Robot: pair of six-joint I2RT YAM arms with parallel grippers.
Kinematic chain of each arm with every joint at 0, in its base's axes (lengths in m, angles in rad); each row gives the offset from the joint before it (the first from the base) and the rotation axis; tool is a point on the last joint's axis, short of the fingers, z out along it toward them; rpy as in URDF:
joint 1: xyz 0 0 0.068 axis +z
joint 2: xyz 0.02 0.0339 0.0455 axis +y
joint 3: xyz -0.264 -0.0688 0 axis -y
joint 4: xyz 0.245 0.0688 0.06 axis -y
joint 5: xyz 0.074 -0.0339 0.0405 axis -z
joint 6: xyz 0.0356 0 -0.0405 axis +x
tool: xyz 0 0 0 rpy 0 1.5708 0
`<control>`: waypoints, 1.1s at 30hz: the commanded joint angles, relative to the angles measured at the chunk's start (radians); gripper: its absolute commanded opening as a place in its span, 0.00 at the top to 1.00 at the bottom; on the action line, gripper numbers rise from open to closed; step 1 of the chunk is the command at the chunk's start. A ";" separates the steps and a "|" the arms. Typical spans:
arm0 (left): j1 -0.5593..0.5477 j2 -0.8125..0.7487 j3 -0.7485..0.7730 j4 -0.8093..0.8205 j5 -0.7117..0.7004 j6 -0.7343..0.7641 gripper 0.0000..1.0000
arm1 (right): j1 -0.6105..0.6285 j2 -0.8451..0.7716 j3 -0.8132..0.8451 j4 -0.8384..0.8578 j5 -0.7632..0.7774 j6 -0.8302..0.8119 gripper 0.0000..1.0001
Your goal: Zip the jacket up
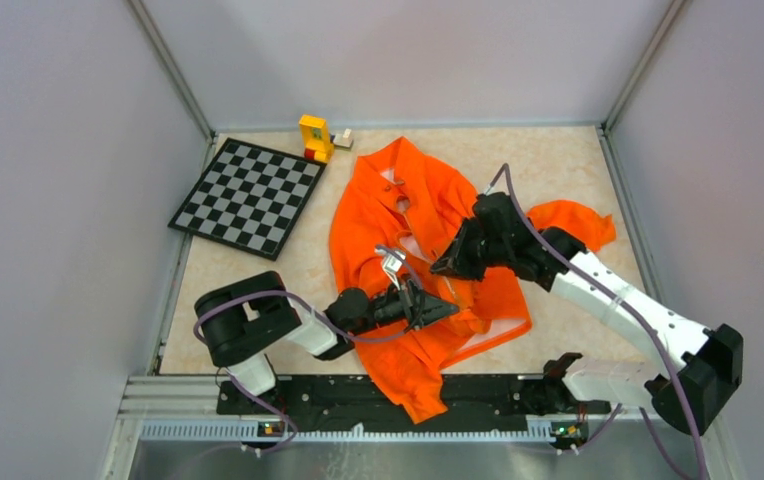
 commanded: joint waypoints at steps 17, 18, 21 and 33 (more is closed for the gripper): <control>-0.094 -0.081 0.099 -0.428 0.061 0.122 1.00 | -0.252 0.479 0.485 0.384 -0.056 0.045 1.00; -0.095 -0.081 0.099 -0.436 0.063 0.122 1.00 | -0.258 0.511 0.517 0.401 -0.058 0.040 1.00; -0.095 -0.070 0.102 -0.455 0.075 0.108 1.00 | -0.272 0.606 0.632 0.421 -0.041 0.034 1.00; -0.095 0.070 0.249 -0.566 0.250 0.092 1.00 | -0.292 0.982 1.074 0.538 -0.009 -0.046 1.00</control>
